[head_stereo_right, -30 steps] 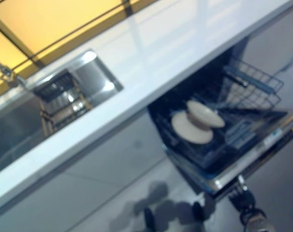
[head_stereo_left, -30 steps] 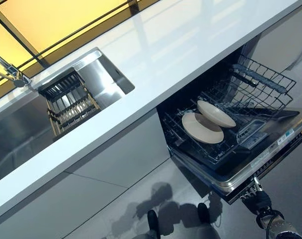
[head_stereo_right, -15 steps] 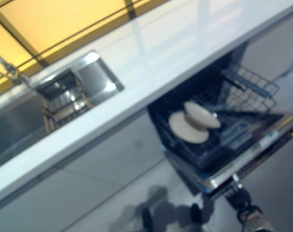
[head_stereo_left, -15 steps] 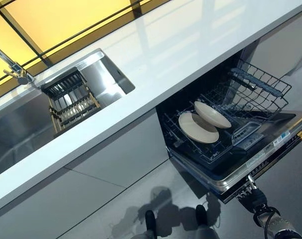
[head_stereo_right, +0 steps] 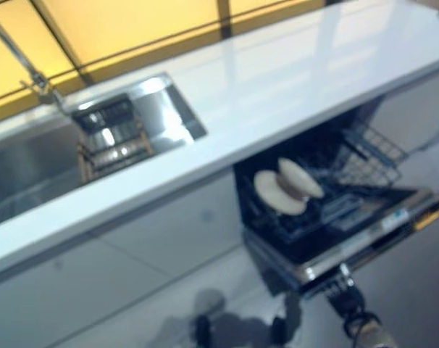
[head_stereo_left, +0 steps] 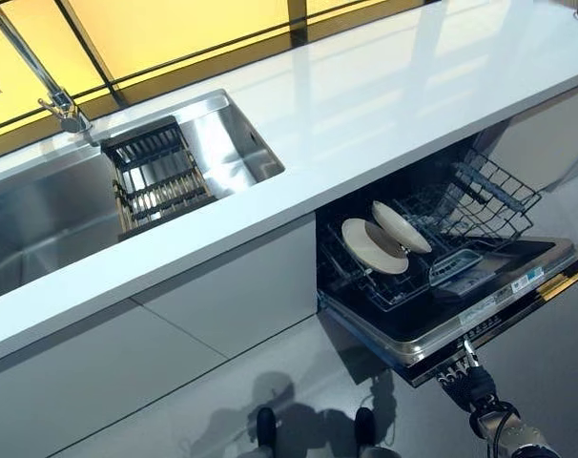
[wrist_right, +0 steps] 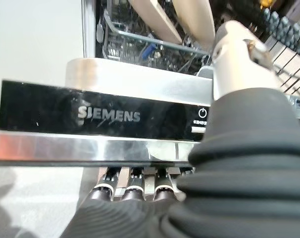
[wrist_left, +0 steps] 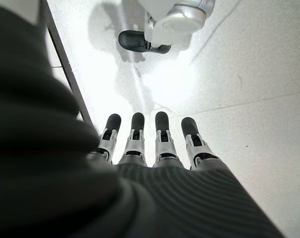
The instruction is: Take plates into dishwasher
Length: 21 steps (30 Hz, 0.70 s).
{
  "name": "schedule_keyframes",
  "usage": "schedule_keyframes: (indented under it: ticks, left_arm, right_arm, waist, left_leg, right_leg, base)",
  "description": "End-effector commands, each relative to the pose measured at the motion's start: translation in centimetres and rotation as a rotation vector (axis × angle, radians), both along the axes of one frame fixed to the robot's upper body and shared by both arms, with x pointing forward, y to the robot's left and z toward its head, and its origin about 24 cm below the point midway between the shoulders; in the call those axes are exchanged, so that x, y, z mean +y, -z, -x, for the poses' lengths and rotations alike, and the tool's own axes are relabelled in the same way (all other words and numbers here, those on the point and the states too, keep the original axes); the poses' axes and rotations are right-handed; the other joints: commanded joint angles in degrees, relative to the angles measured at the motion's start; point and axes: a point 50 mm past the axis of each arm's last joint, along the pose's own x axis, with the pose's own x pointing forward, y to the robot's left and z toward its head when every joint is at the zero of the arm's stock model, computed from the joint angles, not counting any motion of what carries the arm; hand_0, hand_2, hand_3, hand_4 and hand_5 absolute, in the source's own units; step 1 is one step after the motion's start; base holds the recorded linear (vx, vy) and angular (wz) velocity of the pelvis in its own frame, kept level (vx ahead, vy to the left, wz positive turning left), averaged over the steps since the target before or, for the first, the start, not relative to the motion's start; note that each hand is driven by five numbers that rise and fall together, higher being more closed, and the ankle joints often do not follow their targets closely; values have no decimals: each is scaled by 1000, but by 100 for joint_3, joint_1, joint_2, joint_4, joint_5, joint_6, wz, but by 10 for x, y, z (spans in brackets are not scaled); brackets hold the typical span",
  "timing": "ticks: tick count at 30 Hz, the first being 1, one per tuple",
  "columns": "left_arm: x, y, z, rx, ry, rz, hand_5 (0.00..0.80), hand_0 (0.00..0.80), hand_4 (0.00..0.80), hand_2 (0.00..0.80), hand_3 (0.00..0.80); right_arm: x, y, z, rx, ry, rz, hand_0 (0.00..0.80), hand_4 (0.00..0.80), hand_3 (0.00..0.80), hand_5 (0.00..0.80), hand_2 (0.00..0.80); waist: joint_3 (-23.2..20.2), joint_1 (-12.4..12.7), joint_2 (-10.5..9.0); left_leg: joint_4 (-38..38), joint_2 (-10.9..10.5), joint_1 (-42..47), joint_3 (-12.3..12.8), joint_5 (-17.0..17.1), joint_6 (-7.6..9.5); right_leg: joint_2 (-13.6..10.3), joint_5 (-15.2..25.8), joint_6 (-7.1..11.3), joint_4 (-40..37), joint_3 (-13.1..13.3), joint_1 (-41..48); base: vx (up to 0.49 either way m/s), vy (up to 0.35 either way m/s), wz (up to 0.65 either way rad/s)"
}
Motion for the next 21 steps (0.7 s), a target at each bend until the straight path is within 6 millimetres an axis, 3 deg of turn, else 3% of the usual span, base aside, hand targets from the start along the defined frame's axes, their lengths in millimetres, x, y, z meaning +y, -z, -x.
schedule_keyframes:
  ticks: [1,5,11,16,21]
  left_arm:
    - [27,-12,-13,11,94,-113,0,0,0,0,0]
    - [30,-13,-15,13,91,-121,0,0,0,0,0]
    - [33,-13,-10,32,85,-128,0,0,0,0,0]
    - [34,-12,-1,56,93,-133,0,0,0,0,0]
    - [34,-11,4,70,110,-131,0,0,0,0,0]
  right_arm:
    - [90,-156,-142,-824,-249,-192,0,0,0,0,0]
    - [104,-174,-149,-855,-282,-174,0,0,0,0,0]
    - [109,-180,-154,-822,-302,-140,0,0,0,0,0]
    - [100,-177,-154,-773,-291,-113,0,0,0,0,0]
    - [90,-158,-148,-670,-267,-88,0,0,0,0,0]
  waist:
    - [-222,459,-95]
    - [-265,511,-177]
    - [-413,590,-294]
    - [-515,631,-359]
    - [-608,639,-387]
  left_leg:
    - [226,-340,411,205,-543,367]
    - [234,-322,464,174,-565,380]
    - [196,-282,550,166,-568,379]
    - [119,-257,622,161,-552,364]
    - [43,-229,686,149,-533,348]
  right_leg:
    - [-183,-1054,-11,849,-73,240]
    - [-161,-1057,-8,817,-88,326]
    - [-127,-1069,2,733,-134,487]
    - [-98,-1070,11,649,-162,610]
    - [-66,-1070,17,602,-166,676]
  base:
    - [0,0,0]
    - [19,-8,4]
    - [67,-14,17]
    - [71,-14,32]
    - [61,-13,43]
